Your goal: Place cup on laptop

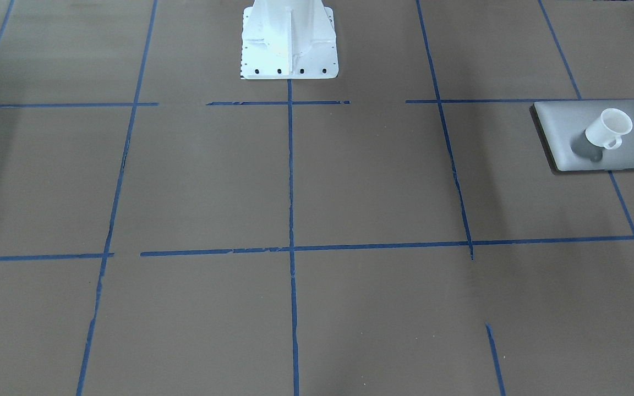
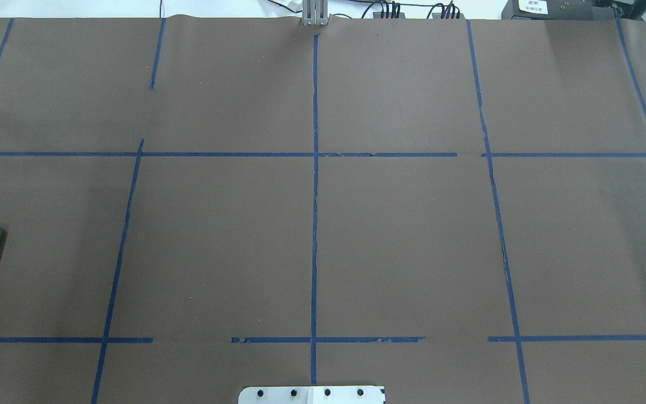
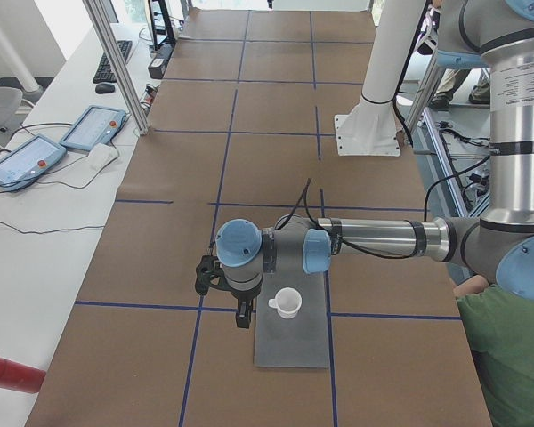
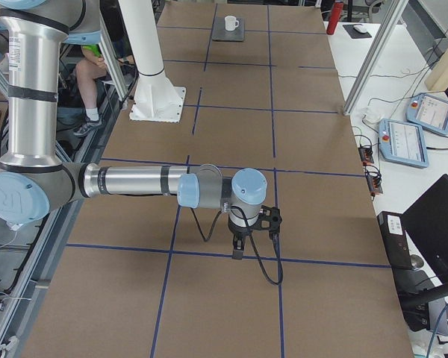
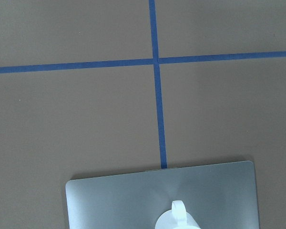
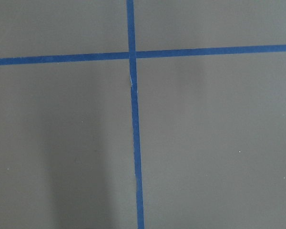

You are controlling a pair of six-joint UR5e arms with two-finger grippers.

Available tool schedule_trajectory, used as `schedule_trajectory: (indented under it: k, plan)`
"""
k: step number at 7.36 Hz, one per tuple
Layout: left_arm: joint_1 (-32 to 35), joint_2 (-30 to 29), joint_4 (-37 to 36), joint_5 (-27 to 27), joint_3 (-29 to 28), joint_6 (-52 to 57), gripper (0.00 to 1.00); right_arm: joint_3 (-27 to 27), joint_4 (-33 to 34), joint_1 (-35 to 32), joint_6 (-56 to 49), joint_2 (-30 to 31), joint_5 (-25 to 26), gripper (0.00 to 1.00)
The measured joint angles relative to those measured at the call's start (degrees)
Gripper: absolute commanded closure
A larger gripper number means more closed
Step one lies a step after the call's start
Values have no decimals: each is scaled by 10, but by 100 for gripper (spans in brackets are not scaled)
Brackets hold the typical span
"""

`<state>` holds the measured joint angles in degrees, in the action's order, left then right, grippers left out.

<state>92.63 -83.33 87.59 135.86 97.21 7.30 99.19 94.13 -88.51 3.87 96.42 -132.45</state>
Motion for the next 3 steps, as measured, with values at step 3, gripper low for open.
schedule_trajectory:
  k: [3]
  plan:
    - [0, 0, 0, -4, 0, -1, 0, 0, 0, 0, 0, 0, 0, 0]
